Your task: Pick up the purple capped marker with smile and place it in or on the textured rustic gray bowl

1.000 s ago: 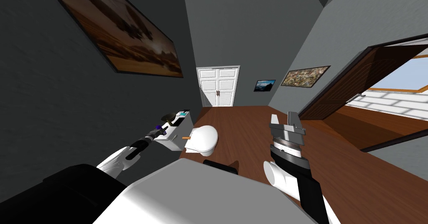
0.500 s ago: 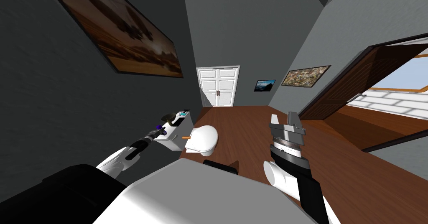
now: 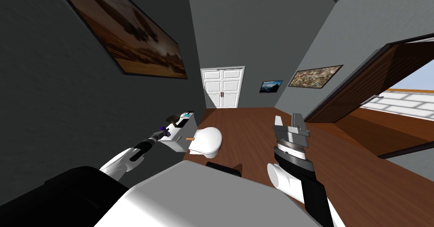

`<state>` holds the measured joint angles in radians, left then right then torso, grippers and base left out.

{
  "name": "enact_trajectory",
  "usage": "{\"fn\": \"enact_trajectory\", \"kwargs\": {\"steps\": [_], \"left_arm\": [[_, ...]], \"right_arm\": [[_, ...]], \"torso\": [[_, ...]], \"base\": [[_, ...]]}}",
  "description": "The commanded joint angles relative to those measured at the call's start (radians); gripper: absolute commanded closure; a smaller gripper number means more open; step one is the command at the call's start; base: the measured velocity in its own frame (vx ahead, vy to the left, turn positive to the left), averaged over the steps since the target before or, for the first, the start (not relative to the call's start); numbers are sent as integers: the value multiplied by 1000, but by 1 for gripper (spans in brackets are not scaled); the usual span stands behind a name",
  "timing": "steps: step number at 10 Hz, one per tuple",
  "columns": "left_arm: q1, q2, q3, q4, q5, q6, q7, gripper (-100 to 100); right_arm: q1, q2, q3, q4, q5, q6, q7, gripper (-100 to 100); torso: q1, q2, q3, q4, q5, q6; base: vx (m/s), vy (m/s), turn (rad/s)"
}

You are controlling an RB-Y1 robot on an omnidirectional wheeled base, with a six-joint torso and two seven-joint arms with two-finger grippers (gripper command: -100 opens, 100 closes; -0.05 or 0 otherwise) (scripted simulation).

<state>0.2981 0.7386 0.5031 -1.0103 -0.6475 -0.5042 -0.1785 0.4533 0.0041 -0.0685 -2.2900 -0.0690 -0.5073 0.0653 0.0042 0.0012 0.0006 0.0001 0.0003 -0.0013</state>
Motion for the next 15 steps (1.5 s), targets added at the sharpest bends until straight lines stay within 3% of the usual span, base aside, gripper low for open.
{"fn": "enact_trajectory", "kwargs": {"steps": [1, 3, 4, 5, 6, 8, 9, 11, 12, 14, 15], "left_arm": [[21, -11, -38, -50, 17, 50, -18, 100], [21, -11, -38, -82, 17, 53, -18, 100], [43, -21, -73, -120, 33, 99, -29, 100], [43, -21, -73, -150, 33, 101, -29, 100], [64, -31, -108, -183, 48, 142, -41, 100], [64, -31, -108, -228, 48, 148, -41, 100], [86, -40, -142, -260, 64, 195, -53, 100], [86, -40, -142, -301, 64, 196, -53, 100], [107, -50, -177, -336, 79, 244, -65, 100], [107, -50, -177, -374, 79, 244, -65, 100], [129, -59, -212, -409, 94, 289, -76, 100]], "right_arm": [[0, 0, 0, 0, 0, 0, 0, 0], [0, 0, 0, 0, 0, 0, 0, 0], [0, 0, 0, 0, 0, 0, 0, 0], [0, 0, 0, 0, 0, 0, 0, 0], [0, 0, 0, 0, 0, 0, 0, 0], [0, 0, 0, 0, 0, 0, 0, 0], [0, 0, 0, 0, 0, 0, 0, 0], [0, 0, 0, 0, 0, 0, 0, 0], [0, 0, 0, 0, 0, 0, 0, 0], [0, 0, 0, 0, 0, 0, 0, 0], [0, 0, 0, 0, 0, 0, 0, 0]], "torso": [[0, 0, 0, 0, 0, 0], [2, -1, -1, -1, 1, 0], [0, -1, -1, -1, 1, 0], [1, 0, -1, -1, 1, -2], [1, -1, -1, -1, 1, -1], [5, -1, -1, -2, 3, -2], [3, 0, -1, -2, 3, -1], [5, 0, -1, -2, 3, -3], [3, 0, -1, -1, 3, -2], [5, 0, -1, -2, 3, -3], [3, 0, -1, -1, 3, -2]], "base": [[10, 79, 104], [0, 47, 30], [4, 48, 113], [13, 49, 76], [13, 76, 107], [5, 42, 33], [5, 44, 101], [1, 40, 44], [19, 52, 101], [2, 33, 34], [6, 57, 119]]}}
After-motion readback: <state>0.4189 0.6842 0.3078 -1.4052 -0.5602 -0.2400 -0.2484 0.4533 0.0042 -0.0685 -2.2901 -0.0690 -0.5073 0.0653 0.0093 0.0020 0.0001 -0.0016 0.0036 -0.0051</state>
